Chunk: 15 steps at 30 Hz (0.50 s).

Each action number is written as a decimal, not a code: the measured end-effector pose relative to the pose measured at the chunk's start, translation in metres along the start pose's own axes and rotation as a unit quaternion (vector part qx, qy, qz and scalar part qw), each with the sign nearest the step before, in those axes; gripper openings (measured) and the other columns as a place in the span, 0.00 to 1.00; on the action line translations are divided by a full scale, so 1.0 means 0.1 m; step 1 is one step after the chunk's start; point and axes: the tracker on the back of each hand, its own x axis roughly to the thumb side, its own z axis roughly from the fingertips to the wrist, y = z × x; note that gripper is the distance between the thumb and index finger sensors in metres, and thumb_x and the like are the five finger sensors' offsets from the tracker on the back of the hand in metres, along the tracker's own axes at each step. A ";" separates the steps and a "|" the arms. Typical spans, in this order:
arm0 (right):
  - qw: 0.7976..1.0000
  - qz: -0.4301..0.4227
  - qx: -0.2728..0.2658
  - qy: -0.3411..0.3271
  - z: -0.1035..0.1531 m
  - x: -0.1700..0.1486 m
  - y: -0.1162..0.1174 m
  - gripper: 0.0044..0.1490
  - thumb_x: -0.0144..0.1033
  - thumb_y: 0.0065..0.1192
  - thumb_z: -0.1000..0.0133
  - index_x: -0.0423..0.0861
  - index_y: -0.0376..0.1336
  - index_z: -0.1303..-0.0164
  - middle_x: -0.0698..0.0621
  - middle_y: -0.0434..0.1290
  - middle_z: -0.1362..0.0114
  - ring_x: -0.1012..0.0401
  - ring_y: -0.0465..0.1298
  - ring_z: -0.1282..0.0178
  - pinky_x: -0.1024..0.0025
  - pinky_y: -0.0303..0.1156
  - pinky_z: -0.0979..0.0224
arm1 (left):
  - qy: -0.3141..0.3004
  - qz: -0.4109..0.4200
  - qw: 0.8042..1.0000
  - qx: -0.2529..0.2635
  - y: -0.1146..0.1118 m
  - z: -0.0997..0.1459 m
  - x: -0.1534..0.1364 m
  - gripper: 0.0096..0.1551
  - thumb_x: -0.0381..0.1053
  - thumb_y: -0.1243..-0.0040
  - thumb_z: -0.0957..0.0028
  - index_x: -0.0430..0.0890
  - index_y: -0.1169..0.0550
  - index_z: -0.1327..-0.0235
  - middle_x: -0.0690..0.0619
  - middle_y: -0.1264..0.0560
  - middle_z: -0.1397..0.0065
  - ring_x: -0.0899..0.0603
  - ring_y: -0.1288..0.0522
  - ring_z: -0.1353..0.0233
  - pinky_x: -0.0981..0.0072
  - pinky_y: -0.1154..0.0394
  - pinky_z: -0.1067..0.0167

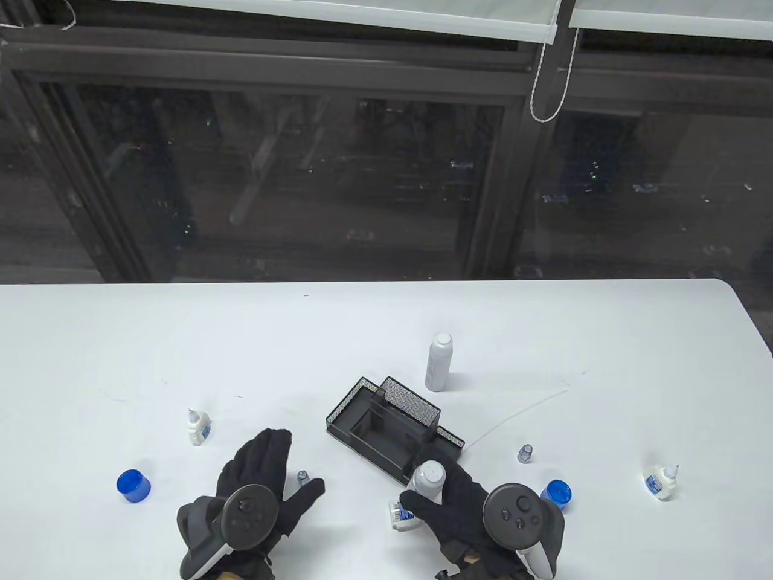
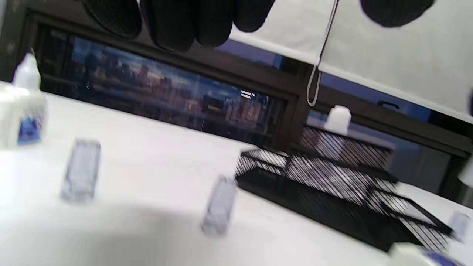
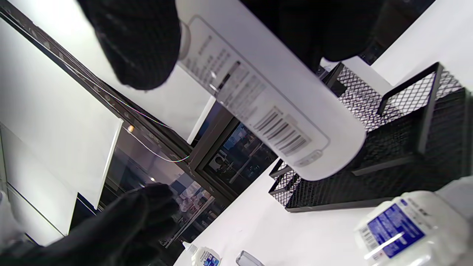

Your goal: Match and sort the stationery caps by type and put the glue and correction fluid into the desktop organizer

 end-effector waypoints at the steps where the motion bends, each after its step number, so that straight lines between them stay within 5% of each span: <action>1: 1.000 0.003 -0.001 -0.001 0.01 0.00 -0.01 0.45 0.49 0.72 0.48 0.48 0.55 0.24 0.43 0.69 0.25 0.43 0.72 0.27 0.43 0.66 0.27 | 0.012 -0.009 1.000 0.004 0.08 -0.03 -0.06 0.54 0.81 0.57 0.43 0.47 0.43 0.13 0.40 0.40 0.10 0.30 0.35 0.14 0.32 0.35 0.26; 8: 1.000 -0.010 -0.013 0.001 0.04 -0.04 -0.10 0.46 0.50 0.72 0.48 0.48 0.55 0.24 0.43 0.69 0.25 0.43 0.73 0.28 0.44 0.66 0.27 | 0.141 -0.056 0.988 0.019 0.47 -0.13 -0.76 0.49 0.76 0.49 0.41 0.49 0.40 0.15 0.42 0.38 0.11 0.32 0.32 0.16 0.35 0.34 0.26; 15: 1.000 -0.010 -0.013 -0.003 0.05 -0.04 -0.09 0.46 0.50 0.72 0.48 0.48 0.55 0.24 0.43 0.69 0.25 0.43 0.73 0.28 0.44 0.67 0.27 | 0.308 -0.090 0.943 -0.093 0.16 -0.10 -1.51 0.47 0.72 0.45 0.40 0.51 0.42 0.13 0.40 0.42 0.09 0.30 0.36 0.14 0.33 0.38 0.24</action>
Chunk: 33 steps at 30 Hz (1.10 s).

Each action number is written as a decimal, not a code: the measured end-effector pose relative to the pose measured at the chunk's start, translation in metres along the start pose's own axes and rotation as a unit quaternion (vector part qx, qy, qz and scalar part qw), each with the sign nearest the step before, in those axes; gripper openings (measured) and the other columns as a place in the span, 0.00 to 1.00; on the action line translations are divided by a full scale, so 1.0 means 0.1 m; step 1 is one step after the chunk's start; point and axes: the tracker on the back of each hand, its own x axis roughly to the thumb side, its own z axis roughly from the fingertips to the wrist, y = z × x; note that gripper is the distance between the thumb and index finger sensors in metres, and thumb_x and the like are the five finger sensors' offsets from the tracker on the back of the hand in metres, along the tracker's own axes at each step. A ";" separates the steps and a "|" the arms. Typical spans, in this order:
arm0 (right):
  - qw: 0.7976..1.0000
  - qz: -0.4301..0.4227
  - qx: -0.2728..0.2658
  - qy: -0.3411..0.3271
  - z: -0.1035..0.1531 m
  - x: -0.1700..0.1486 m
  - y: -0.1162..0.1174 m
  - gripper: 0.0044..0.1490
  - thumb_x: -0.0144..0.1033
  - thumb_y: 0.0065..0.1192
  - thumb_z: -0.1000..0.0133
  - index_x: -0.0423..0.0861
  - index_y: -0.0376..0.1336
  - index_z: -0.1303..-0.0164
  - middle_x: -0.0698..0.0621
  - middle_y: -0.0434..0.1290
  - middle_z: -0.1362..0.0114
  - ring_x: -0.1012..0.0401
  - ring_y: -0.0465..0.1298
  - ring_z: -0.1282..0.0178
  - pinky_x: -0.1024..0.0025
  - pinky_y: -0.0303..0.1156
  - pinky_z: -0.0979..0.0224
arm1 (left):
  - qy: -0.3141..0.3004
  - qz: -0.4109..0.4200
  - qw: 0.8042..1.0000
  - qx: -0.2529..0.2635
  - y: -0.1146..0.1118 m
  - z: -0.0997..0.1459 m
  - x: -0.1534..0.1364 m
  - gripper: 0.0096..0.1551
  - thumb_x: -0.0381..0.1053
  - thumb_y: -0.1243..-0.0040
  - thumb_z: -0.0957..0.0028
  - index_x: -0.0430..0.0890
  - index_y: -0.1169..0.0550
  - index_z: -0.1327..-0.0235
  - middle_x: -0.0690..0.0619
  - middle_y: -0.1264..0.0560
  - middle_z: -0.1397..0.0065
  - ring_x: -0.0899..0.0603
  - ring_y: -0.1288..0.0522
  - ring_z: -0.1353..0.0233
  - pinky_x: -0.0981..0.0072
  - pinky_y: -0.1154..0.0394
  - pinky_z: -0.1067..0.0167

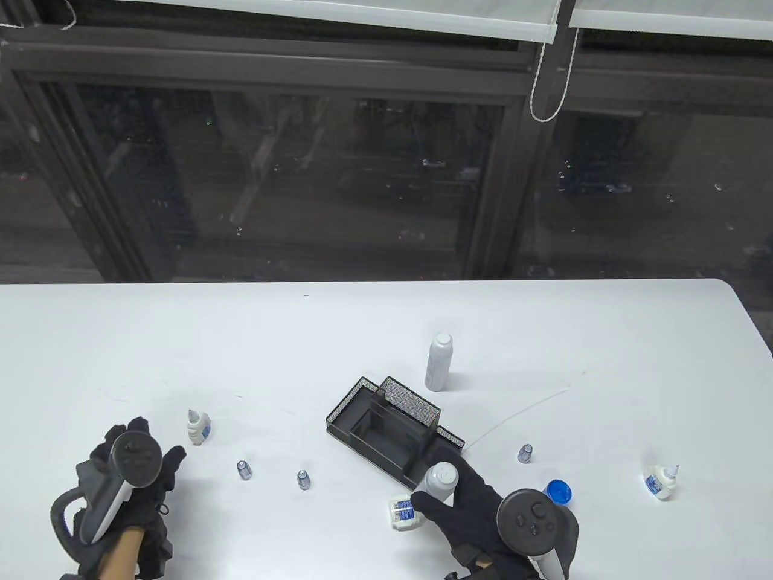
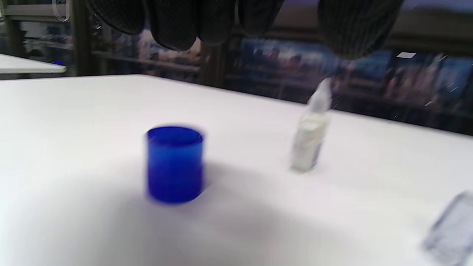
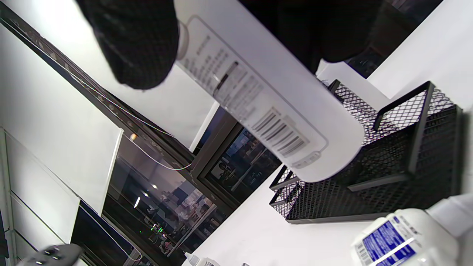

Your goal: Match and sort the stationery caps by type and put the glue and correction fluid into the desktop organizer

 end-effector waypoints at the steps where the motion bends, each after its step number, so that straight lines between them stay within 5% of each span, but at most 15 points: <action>1: 1.000 0.001 0.000 -0.001 0.00 0.00 0.00 0.46 0.50 0.72 0.48 0.48 0.55 0.24 0.43 0.69 0.25 0.43 0.73 0.28 0.44 0.67 0.27 | 0.012 -0.007 1.000 -0.009 -0.07 -0.03 -0.04 0.47 0.71 0.45 0.41 0.51 0.42 0.13 0.41 0.42 0.09 0.30 0.36 0.14 0.33 0.37 0.24; 10: 1.000 0.004 0.003 0.002 0.01 0.00 0.01 0.46 0.50 0.72 0.49 0.47 0.55 0.24 0.43 0.69 0.25 0.43 0.73 0.28 0.44 0.67 0.27 | 0.060 -0.048 0.995 -0.059 -0.36 -0.21 -0.11 0.40 0.61 0.41 0.39 0.51 0.38 0.16 0.44 0.36 0.12 0.37 0.26 0.20 0.40 0.30 0.28; 14: 1.000 0.004 0.005 0.005 0.00 0.00 0.01 0.46 0.50 0.72 0.48 0.47 0.55 0.24 0.43 0.69 0.25 0.43 0.73 0.28 0.44 0.67 0.27 | 0.055 -0.062 0.996 -0.037 -0.39 -0.21 -0.10 0.35 0.56 0.38 0.40 0.53 0.35 0.19 0.46 0.32 0.16 0.40 0.23 0.24 0.44 0.27 0.29; 17: 1.000 0.007 0.008 0.005 0.00 0.01 0.02 0.46 0.50 0.73 0.49 0.47 0.56 0.24 0.42 0.70 0.25 0.43 0.73 0.28 0.44 0.67 0.27 | 0.023 -0.048 0.999 0.001 -0.26 -0.13 -0.02 0.35 0.56 0.37 0.40 0.53 0.34 0.20 0.46 0.31 0.16 0.40 0.22 0.25 0.44 0.27 0.30; 22: 1.000 0.021 0.013 0.000 0.00 0.03 0.05 0.46 0.50 0.74 0.50 0.46 0.57 0.25 0.43 0.71 0.27 0.44 0.75 0.30 0.44 0.68 0.28 | -0.091 0.016 0.990 0.106 0.29 0.20 0.38 0.35 0.57 0.38 0.40 0.52 0.35 0.20 0.45 0.31 0.16 0.39 0.22 0.25 0.44 0.26 0.30; 26: 1.000 0.025 0.016 -0.004 0.00 0.05 0.08 0.46 0.51 0.74 0.51 0.45 0.58 0.26 0.43 0.72 0.28 0.45 0.75 0.31 0.45 0.69 0.29 | -0.264 0.083 0.950 0.147 0.74 0.64 0.88 0.36 0.58 0.39 0.40 0.53 0.34 0.20 0.46 0.30 0.17 0.41 0.21 0.26 0.45 0.25 0.31; 33: 0.999 0.030 0.017 -0.010 0.00 0.06 0.10 0.47 0.52 0.75 0.52 0.45 0.59 0.27 0.43 0.73 0.29 0.46 0.76 0.32 0.45 0.69 0.29 | -0.509 0.185 0.837 0.081 0.99 1.40 1.74 0.36 0.59 0.38 0.42 0.54 0.33 0.21 0.47 0.28 0.18 0.42 0.18 0.27 0.47 0.22 0.33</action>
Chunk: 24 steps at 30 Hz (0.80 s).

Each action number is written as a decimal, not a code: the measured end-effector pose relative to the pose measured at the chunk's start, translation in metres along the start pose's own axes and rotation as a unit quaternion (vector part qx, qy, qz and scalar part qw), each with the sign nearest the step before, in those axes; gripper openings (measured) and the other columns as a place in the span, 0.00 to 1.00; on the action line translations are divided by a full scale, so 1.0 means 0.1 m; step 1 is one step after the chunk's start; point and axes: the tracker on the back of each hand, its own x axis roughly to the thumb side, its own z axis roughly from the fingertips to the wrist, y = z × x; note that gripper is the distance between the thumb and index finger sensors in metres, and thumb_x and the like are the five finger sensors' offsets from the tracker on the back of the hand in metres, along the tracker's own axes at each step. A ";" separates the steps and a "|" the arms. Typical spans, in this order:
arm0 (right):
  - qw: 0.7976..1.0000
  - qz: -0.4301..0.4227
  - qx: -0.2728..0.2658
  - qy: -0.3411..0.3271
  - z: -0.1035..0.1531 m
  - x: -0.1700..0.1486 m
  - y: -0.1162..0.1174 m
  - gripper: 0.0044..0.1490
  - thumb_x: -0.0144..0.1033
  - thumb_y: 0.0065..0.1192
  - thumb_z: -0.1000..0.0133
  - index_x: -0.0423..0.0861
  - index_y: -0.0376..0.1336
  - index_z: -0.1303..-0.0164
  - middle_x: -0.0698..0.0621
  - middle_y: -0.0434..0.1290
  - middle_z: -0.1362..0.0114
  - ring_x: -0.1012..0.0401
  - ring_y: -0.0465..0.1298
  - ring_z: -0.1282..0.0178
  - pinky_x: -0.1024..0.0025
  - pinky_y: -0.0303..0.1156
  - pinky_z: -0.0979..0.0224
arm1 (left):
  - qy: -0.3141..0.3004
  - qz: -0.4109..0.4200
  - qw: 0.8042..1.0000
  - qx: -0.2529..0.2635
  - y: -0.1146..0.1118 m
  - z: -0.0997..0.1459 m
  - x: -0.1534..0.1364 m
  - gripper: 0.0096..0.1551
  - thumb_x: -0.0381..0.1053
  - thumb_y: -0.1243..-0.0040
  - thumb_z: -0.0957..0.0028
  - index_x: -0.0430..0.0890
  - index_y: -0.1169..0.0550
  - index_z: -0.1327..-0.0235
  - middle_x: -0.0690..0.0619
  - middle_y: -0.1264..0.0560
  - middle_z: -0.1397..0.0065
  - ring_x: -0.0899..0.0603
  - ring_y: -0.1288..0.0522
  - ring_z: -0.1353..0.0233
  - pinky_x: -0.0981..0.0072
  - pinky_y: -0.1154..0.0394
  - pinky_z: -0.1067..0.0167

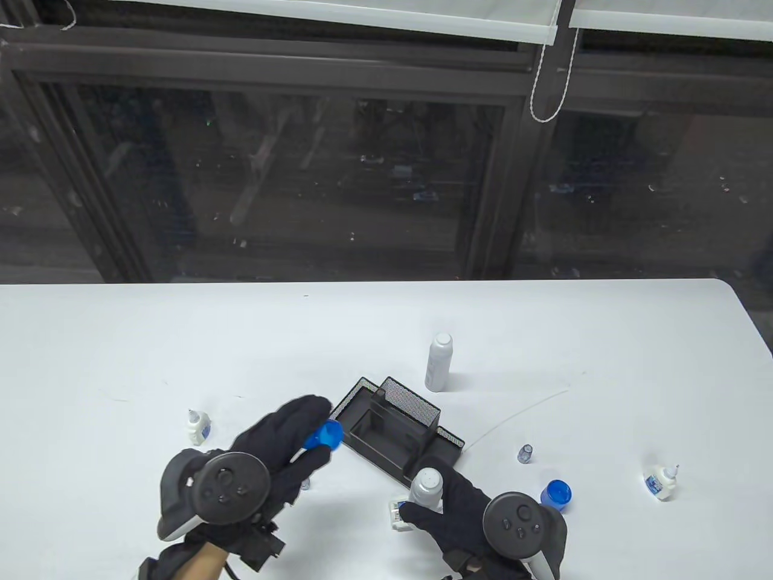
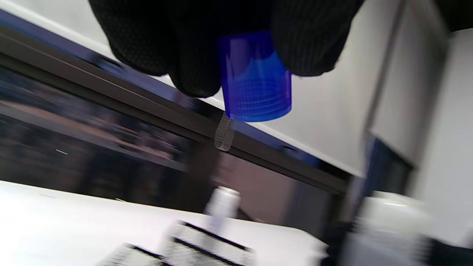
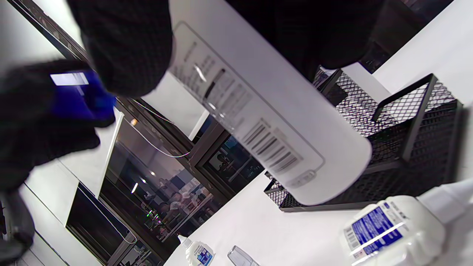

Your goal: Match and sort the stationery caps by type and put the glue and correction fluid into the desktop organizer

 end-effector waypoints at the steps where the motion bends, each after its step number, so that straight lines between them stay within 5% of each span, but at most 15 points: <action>1: 1.000 0.001 0.001 -0.001 0.00 0.00 0.00 0.47 0.52 0.75 0.52 0.45 0.59 0.27 0.43 0.73 0.29 0.46 0.76 0.32 0.45 0.69 0.29 | -0.029 0.011 0.999 -0.013 -0.07 -0.06 0.13 0.36 0.59 0.38 0.42 0.54 0.33 0.21 0.47 0.27 0.18 0.42 0.18 0.27 0.47 0.22 0.33; 7: 1.000 0.013 0.010 -0.006 0.00 0.03 0.04 0.47 0.52 0.75 0.53 0.45 0.60 0.27 0.43 0.74 0.29 0.46 0.77 0.32 0.45 0.69 0.29 | -0.084 -0.024 0.995 -0.049 -0.43 -0.19 0.53 0.36 0.61 0.38 0.42 0.54 0.32 0.21 0.48 0.27 0.19 0.44 0.17 0.28 0.48 0.22 0.33; 20: 0.999 0.032 0.026 -0.014 0.00 0.07 0.11 0.47 0.52 0.75 0.53 0.45 0.61 0.28 0.43 0.74 0.30 0.46 0.77 0.33 0.46 0.70 0.30 | -0.100 -0.115 0.987 -0.057 -0.75 -0.24 0.66 0.33 0.65 0.41 0.43 0.57 0.29 0.24 0.54 0.24 0.21 0.45 0.18 0.28 0.47 0.22 0.33; 24: 0.999 0.032 0.029 -0.014 0.00 0.06 0.12 0.47 0.52 0.76 0.53 0.44 0.61 0.28 0.44 0.75 0.30 0.46 0.77 0.33 0.46 0.70 0.30 | -0.137 -0.086 0.976 -0.146 -0.76 -0.26 0.69 0.32 0.54 0.45 0.37 0.54 0.36 0.18 0.49 0.32 0.13 0.39 0.25 0.18 0.43 0.27 0.27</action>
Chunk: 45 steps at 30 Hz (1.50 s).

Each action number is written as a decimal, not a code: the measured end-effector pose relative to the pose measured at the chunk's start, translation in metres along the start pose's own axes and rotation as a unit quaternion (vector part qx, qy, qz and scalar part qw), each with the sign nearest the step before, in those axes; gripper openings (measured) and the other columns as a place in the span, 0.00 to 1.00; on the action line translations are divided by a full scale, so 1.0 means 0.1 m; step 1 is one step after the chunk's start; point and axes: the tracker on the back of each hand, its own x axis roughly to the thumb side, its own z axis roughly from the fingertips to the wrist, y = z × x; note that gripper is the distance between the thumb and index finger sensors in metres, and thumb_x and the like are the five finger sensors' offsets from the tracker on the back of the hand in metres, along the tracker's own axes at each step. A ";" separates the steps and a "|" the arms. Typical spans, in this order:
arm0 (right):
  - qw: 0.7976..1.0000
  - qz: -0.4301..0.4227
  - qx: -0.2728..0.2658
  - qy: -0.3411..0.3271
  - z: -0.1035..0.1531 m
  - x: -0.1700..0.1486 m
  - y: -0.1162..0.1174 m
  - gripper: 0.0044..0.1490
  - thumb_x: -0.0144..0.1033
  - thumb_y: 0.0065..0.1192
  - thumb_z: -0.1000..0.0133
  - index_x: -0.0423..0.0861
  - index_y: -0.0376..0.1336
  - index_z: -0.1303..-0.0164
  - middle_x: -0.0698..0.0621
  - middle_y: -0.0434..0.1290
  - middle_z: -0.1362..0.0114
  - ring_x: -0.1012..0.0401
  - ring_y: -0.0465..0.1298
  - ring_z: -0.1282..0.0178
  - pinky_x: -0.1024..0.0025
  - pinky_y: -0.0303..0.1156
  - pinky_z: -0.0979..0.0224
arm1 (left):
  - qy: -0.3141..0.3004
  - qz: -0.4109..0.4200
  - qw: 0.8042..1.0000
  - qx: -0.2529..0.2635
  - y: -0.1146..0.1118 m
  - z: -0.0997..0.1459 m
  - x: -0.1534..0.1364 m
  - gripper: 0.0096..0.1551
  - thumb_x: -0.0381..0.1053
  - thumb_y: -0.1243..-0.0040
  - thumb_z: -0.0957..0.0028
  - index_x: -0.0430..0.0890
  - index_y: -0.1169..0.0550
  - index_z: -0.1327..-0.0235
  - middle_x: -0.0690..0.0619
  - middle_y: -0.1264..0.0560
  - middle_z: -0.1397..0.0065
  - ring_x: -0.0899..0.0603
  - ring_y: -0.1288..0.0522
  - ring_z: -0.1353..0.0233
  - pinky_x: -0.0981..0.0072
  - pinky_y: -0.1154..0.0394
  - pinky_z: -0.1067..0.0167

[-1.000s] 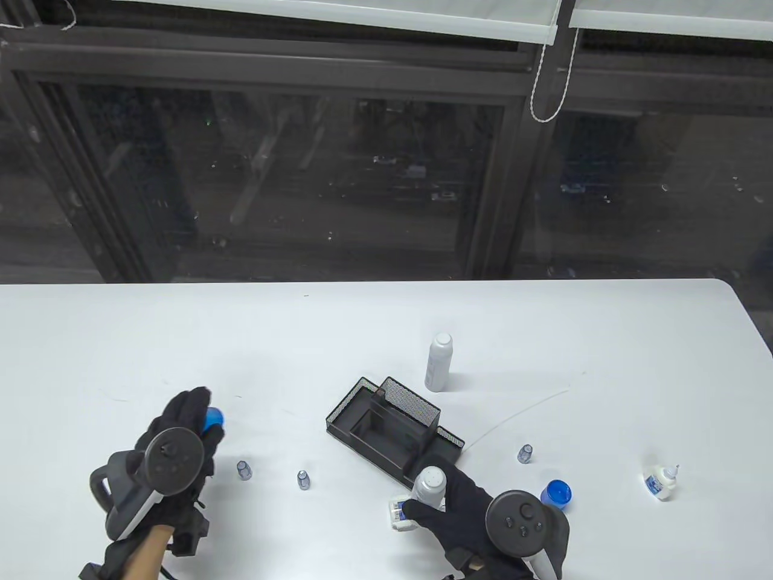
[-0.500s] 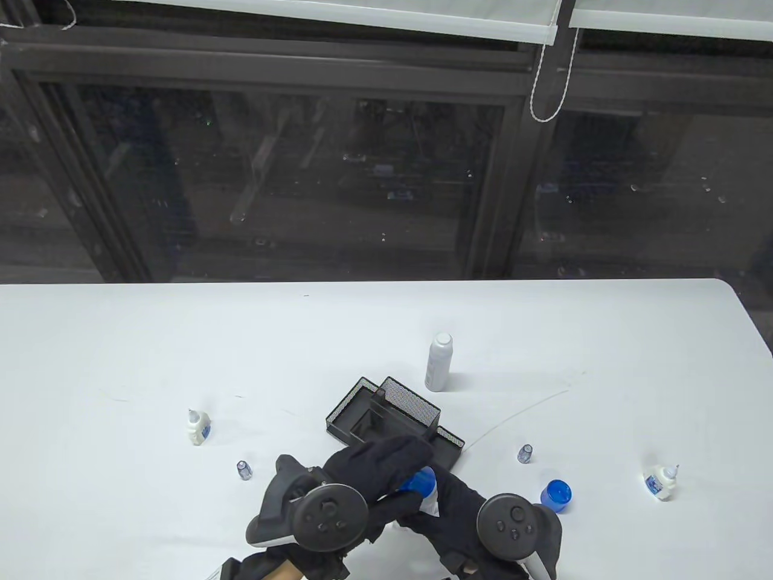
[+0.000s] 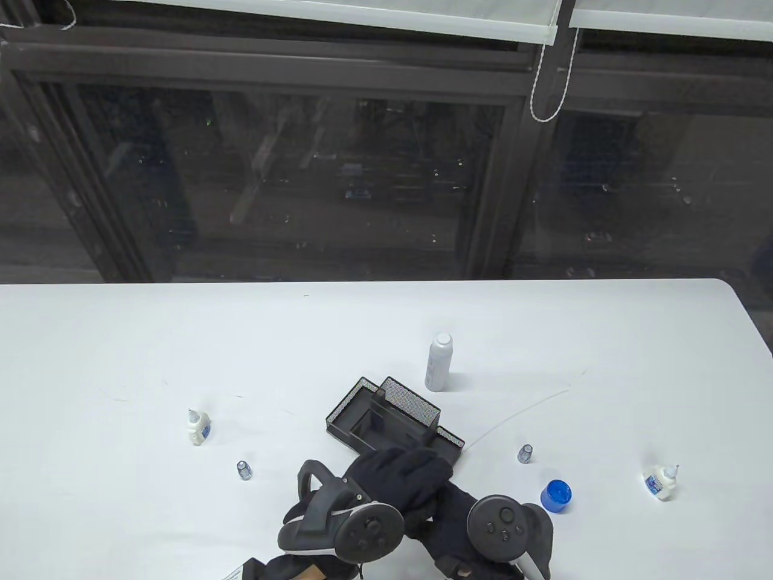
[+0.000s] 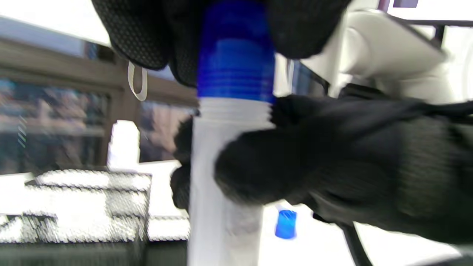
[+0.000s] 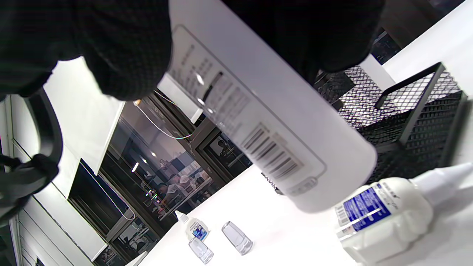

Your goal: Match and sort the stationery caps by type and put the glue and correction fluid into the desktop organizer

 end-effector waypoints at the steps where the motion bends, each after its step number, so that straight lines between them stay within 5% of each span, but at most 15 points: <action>1: 1.000 -0.001 0.000 -0.001 0.00 0.00 0.00 0.47 0.51 0.75 0.53 0.45 0.61 0.28 0.44 0.74 0.30 0.46 0.77 0.33 0.46 0.70 0.29 | -0.004 0.001 1.000 0.007 0.00 0.01 0.00 0.33 0.53 0.45 0.37 0.54 0.37 0.17 0.49 0.33 0.12 0.39 0.26 0.17 0.42 0.27 0.27; 7: 1.000 -0.004 -0.006 -0.003 0.01 0.00 -0.01 0.47 0.52 0.75 0.54 0.45 0.60 0.28 0.44 0.74 0.30 0.47 0.77 0.33 0.46 0.70 0.29 | 0.073 -0.060 0.992 0.078 0.00 0.05 0.00 0.43 0.70 0.42 0.45 0.53 0.34 0.19 0.49 0.28 0.18 0.44 0.20 0.26 0.47 0.24 0.32; 9: 1.000 -0.007 -0.012 -0.001 0.01 -0.01 -0.02 0.47 0.52 0.76 0.54 0.45 0.61 0.28 0.45 0.75 0.30 0.47 0.78 0.33 0.47 0.70 0.29 | 0.061 -0.058 0.994 0.074 0.01 0.05 0.01 0.38 0.66 0.40 0.44 0.54 0.32 0.21 0.50 0.26 0.21 0.46 0.17 0.31 0.49 0.21 0.34; 13: 1.000 -0.013 -0.014 0.000 0.00 -0.02 -0.03 0.47 0.53 0.76 0.55 0.45 0.61 0.29 0.45 0.75 0.31 0.48 0.78 0.33 0.48 0.71 0.30 | 0.006 -0.036 0.999 0.004 -0.02 0.02 0.04 0.39 0.53 0.44 0.37 0.50 0.43 0.14 0.43 0.40 0.10 0.38 0.29 0.16 0.39 0.28 0.27; 15: 1.000 -0.018 -0.015 -0.002 0.01 -0.02 -0.03 0.47 0.53 0.76 0.55 0.45 0.61 0.29 0.45 0.75 0.31 0.48 0.78 0.33 0.48 0.71 0.30 | 0.029 -0.050 0.998 0.030 -0.04 0.03 0.04 0.44 0.61 0.43 0.39 0.49 0.45 0.13 0.41 0.44 0.09 0.35 0.32 0.14 0.37 0.30 0.26; 19: 1.000 -0.010 -0.019 -0.003 0.01 -0.01 -0.04 0.47 0.53 0.76 0.55 0.45 0.61 0.29 0.46 0.75 0.31 0.48 0.78 0.33 0.48 0.71 0.30 | 0.073 -0.087 0.991 0.071 -0.05 0.04 0.04 0.48 0.73 0.45 0.47 0.51 0.38 0.17 0.46 0.31 0.17 0.43 0.21 0.25 0.47 0.24 0.32; 21: 1.000 -0.009 -0.018 -0.004 0.01 -0.02 -0.04 0.48 0.53 0.76 0.55 0.45 0.61 0.29 0.45 0.75 0.31 0.48 0.78 0.33 0.48 0.71 0.30 | 0.069 -0.077 0.991 0.085 -0.04 0.04 0.05 0.41 0.70 0.45 0.43 0.51 0.34 0.21 0.49 0.27 0.22 0.48 0.17 0.33 0.51 0.21 0.36; 23: 1.000 -0.002 -0.015 -0.005 0.01 -0.01 -0.02 0.48 0.53 0.76 0.55 0.45 0.61 0.29 0.45 0.76 0.31 0.48 0.78 0.34 0.48 0.71 0.30 | 0.032 -0.056 0.998 0.005 -0.03 0.01 0.06 0.37 0.60 0.45 0.38 0.51 0.38 0.17 0.46 0.33 0.16 0.42 0.21 0.24 0.46 0.23 0.31; 26: 1.000 0.002 -0.012 -0.004 0.00 -0.02 0.00 0.47 0.53 0.76 0.55 0.45 0.61 0.29 0.45 0.75 0.31 0.48 0.78 0.34 0.48 0.71 0.30 | 0.013 -0.045 0.999 -0.016 -0.01 0.02 0.06 0.37 0.53 0.45 0.37 0.49 0.40 0.16 0.41 0.38 0.11 0.36 0.26 0.18 0.39 0.26 0.28; 30: 1.000 0.000 -0.013 -0.007 0.01 0.00 -0.01 0.48 0.53 0.76 0.55 0.45 0.61 0.28 0.45 0.75 0.31 0.48 0.78 0.33 0.48 0.71 0.30 | 0.069 -0.083 0.993 0.036 -0.02 0.04 0.02 0.52 0.74 0.45 0.47 0.48 0.40 0.15 0.43 0.34 0.15 0.41 0.20 0.25 0.44 0.24 0.31; 33: 1.000 0.001 -0.017 -0.007 0.01 0.00 -0.01 0.48 0.54 0.76 0.55 0.45 0.61 0.29 0.46 0.75 0.31 0.48 0.78 0.34 0.48 0.71 0.30 | 0.063 -0.075 0.994 0.057 0.00 0.05 0.02 0.40 0.68 0.44 0.43 0.51 0.33 0.20 0.48 0.25 0.23 0.48 0.15 0.35 0.50 0.20 0.36; 37: 1.000 0.006 -0.023 -0.010 0.01 -0.01 0.01 0.48 0.55 0.76 0.56 0.45 0.61 0.29 0.46 0.76 0.32 0.49 0.79 0.35 0.49 0.71 0.30 | 0.016 -0.029 0.999 -0.013 0.02 0.04 0.05 0.37 0.52 0.42 0.38 0.54 0.39 0.16 0.42 0.36 0.12 0.36 0.25 0.18 0.40 0.26 0.28; 41: 1.000 -0.007 -0.025 -0.010 0.02 0.00 0.00 0.48 0.56 0.75 0.56 0.45 0.61 0.30 0.46 0.76 0.33 0.49 0.79 0.35 0.49 0.72 0.30 | 0.061 -0.090 0.991 0.083 -0.02 0.06 0.06 0.47 0.73 0.41 0.48 0.55 0.38 0.17 0.46 0.32 0.16 0.44 0.20 0.26 0.46 0.23 0.32; 43: 1.000 0.004 -0.027 -0.013 0.02 0.01 0.00 0.48 0.55 0.76 0.56 0.45 0.61 0.30 0.46 0.76 0.32 0.49 0.79 0.35 0.49 0.71 0.30 | 0.075 -0.107 0.985 0.113 -0.03 0.05 0.07 0.40 0.74 0.45 0.46 0.56 0.31 0.24 0.51 0.24 0.25 0.49 0.15 0.36 0.52 0.20 0.37; 45: 1.000 0.006 -0.027 -0.012 0.02 0.01 0.00 0.48 0.55 0.76 0.56 0.45 0.61 0.30 0.46 0.76 0.33 0.49 0.79 0.35 0.49 0.71 0.30 | 0.062 -0.094 0.990 0.079 -0.01 0.04 0.08 0.35 0.67 0.43 0.42 0.55 0.31 0.23 0.50 0.26 0.22 0.47 0.16 0.32 0.49 0.21 0.35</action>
